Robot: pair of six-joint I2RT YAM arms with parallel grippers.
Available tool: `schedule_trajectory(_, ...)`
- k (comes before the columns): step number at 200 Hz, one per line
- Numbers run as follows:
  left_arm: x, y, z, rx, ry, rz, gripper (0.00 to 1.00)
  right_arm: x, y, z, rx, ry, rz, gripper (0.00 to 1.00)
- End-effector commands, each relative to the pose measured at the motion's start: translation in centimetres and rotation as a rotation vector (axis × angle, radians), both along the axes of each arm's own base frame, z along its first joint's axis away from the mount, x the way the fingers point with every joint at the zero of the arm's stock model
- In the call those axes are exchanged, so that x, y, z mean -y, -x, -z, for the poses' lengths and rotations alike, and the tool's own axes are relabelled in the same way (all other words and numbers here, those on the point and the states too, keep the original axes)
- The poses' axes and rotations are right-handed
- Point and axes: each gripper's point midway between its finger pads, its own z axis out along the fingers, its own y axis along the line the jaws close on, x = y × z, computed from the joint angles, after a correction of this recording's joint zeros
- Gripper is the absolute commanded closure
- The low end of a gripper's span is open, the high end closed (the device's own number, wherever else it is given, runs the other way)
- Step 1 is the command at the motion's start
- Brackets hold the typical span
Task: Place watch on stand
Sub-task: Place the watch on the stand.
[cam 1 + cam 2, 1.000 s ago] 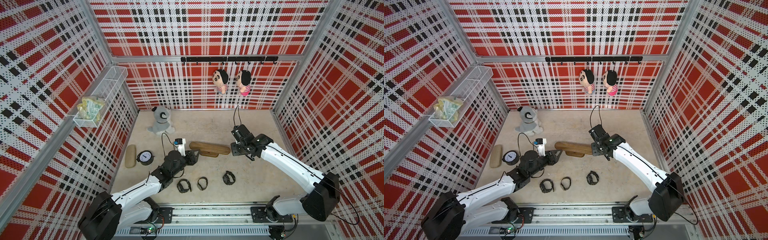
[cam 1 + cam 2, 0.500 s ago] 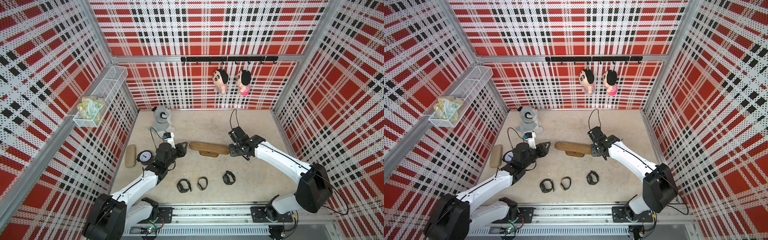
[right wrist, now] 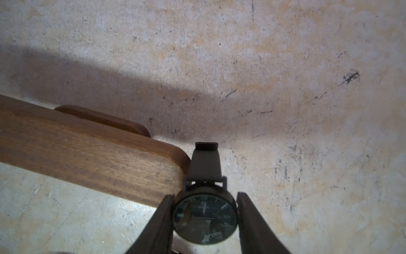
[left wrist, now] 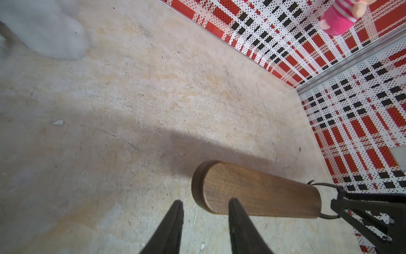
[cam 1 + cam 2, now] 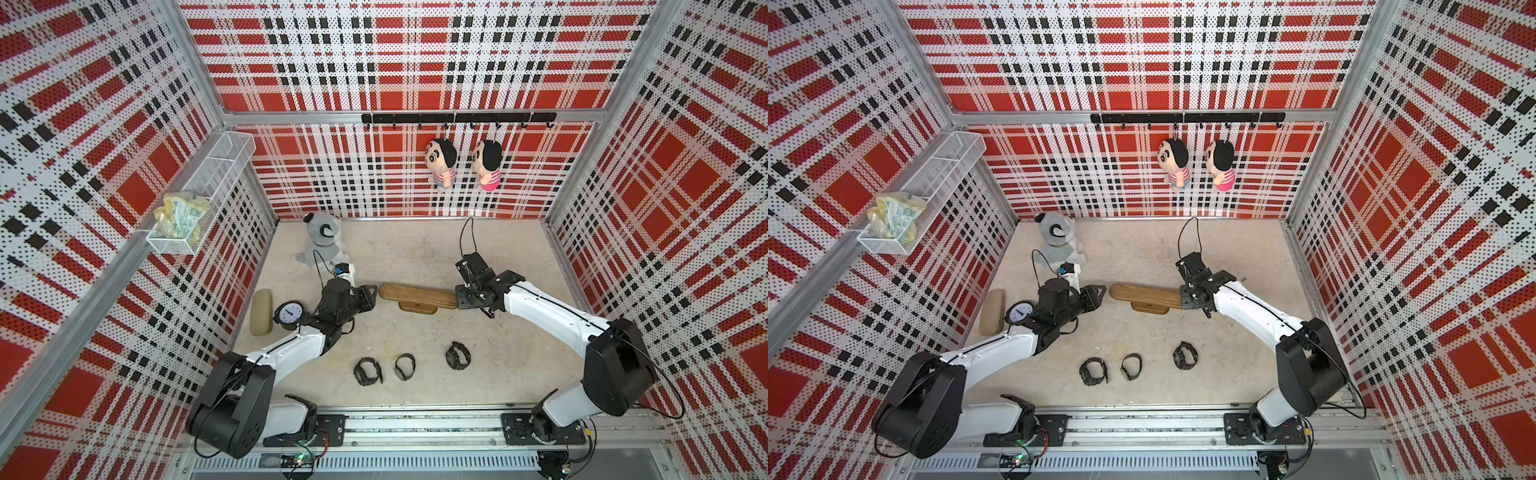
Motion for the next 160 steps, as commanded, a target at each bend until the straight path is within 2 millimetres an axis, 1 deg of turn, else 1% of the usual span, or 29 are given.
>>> schedule_trajectory(1,0.2,-1.1,-1.1,0.042,0.001,0.016,0.62,-0.8,-0.6,0.2,0.006,-0.043,0.002,1.0)
schedule_trajectory(52,0.3,-2.1,-0.1,0.02,-0.019,0.024,0.63,-1.2,-0.7,0.6,-0.006,-0.063,0.001,1.0)
schedule_trajectory(97,1.1,-2.9,0.8,0.002,-0.019,0.05,0.64,-1.7,-0.8,0.9,-0.016,-0.078,-0.004,1.0)
schedule_trajectory(124,1.6,-3.1,1.1,-0.002,-0.006,0.072,0.66,-2.0,-1.0,1.0,-0.02,-0.081,-0.005,1.0)
schedule_trajectory(160,2.1,-2.8,1.3,-0.006,0.005,0.09,0.68,-2.4,-1.2,0.9,-0.018,-0.08,-0.009,1.0)
